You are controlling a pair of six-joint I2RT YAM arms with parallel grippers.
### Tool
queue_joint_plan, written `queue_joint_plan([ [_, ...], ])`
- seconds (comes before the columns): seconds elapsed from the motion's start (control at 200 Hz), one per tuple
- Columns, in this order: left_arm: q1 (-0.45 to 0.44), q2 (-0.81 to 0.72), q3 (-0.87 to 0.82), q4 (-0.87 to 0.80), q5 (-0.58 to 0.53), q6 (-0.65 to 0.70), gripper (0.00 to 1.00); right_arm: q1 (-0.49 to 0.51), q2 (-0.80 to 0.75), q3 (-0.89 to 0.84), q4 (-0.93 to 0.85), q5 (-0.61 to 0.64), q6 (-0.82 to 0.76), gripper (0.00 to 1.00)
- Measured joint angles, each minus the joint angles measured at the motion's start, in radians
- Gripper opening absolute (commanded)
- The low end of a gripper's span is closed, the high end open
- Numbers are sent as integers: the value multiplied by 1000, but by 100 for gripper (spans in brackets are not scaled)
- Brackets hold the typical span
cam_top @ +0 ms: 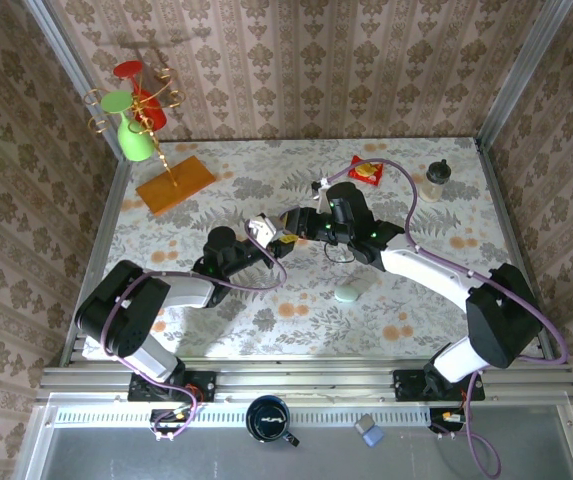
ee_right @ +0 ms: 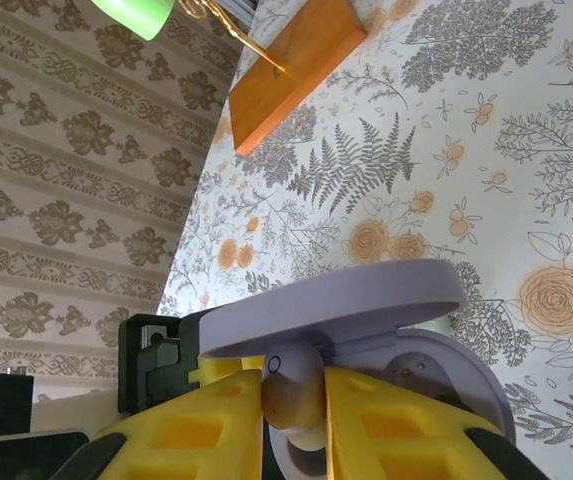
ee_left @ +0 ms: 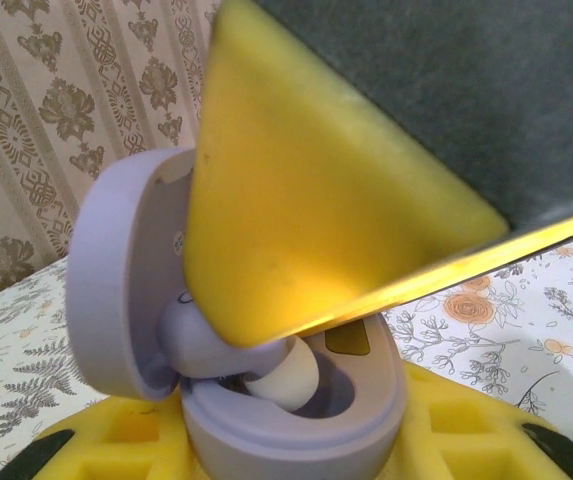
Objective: Insert the wireless bluetooth earbuds into the charging case
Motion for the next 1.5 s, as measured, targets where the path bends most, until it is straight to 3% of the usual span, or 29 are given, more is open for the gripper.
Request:
queue_joint_plan([
  [0.625,23,0,0,40,-7,-40,23,0,-58,-35,-12,3,-24,38],
  [1.0,179,-98,-80,66,-42,-82,23,0,-155,-126,18,78,-60,41],
  [1.24,310,-275,-146,36,-85,-123,22,1,38,-22,-29,93,-120,42],
  [1.5,322,-463,-188,-21,-110,-150,21,-17,373,268,-143,-81,-211,45],
])
